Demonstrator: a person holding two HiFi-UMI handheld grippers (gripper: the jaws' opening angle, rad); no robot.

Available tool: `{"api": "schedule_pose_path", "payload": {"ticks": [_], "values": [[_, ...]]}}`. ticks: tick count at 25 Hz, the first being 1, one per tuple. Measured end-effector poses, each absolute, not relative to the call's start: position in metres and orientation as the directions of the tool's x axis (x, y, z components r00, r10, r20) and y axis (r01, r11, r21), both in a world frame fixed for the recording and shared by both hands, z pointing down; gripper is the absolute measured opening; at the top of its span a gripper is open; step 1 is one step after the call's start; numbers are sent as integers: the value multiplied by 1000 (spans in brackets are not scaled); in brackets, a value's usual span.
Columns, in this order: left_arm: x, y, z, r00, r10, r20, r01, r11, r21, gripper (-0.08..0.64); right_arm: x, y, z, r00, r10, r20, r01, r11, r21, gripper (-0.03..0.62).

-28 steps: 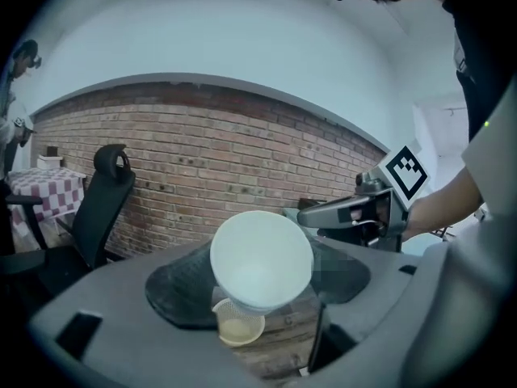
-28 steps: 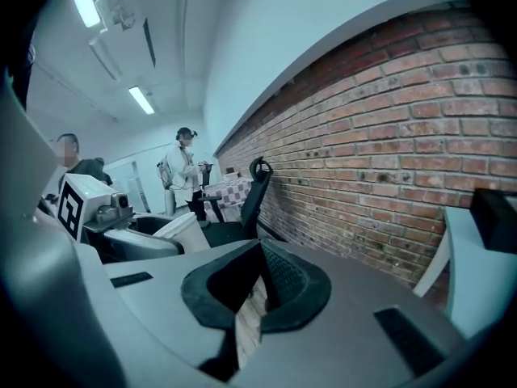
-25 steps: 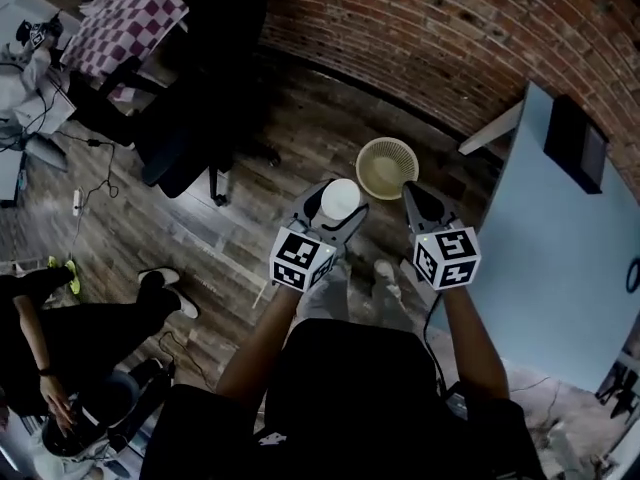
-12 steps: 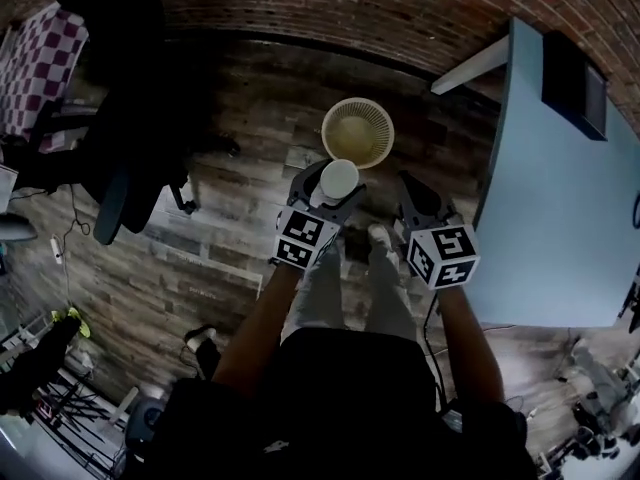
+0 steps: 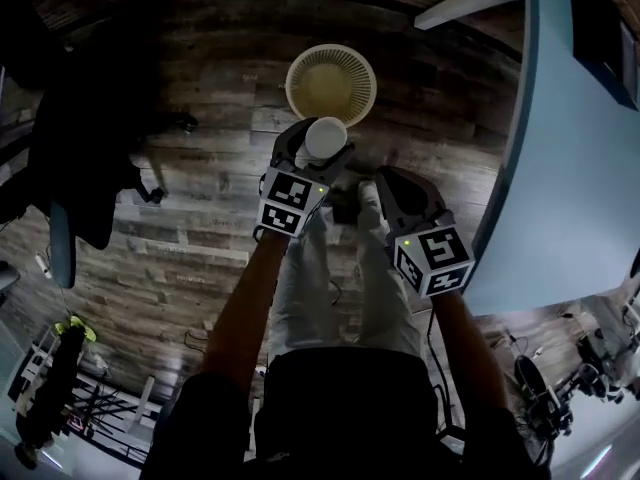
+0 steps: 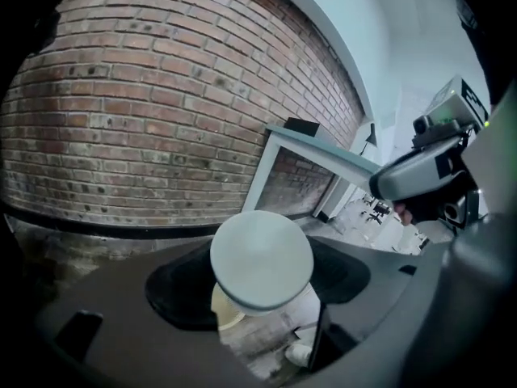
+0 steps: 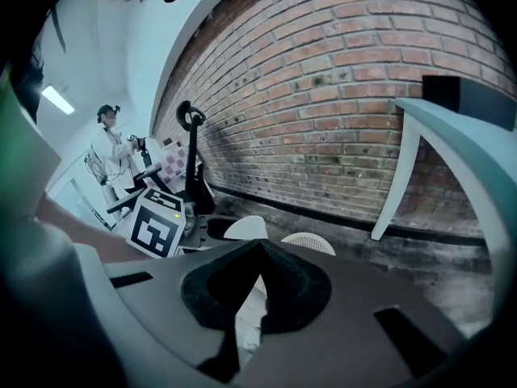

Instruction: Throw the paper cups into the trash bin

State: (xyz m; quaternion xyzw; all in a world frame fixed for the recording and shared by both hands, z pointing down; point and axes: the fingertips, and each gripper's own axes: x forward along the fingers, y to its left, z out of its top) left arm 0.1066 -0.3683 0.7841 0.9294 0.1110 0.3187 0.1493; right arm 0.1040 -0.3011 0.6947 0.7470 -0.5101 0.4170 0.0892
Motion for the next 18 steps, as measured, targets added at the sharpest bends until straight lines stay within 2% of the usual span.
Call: {"api": "schedule_pose_path", "payload": {"ticks": [18], "values": [[123, -346, 969, 730, 307, 610, 58, -918, 392, 336, 95, -258, 851, 121, -591, 797, -689, -628, -361, -5]]}}
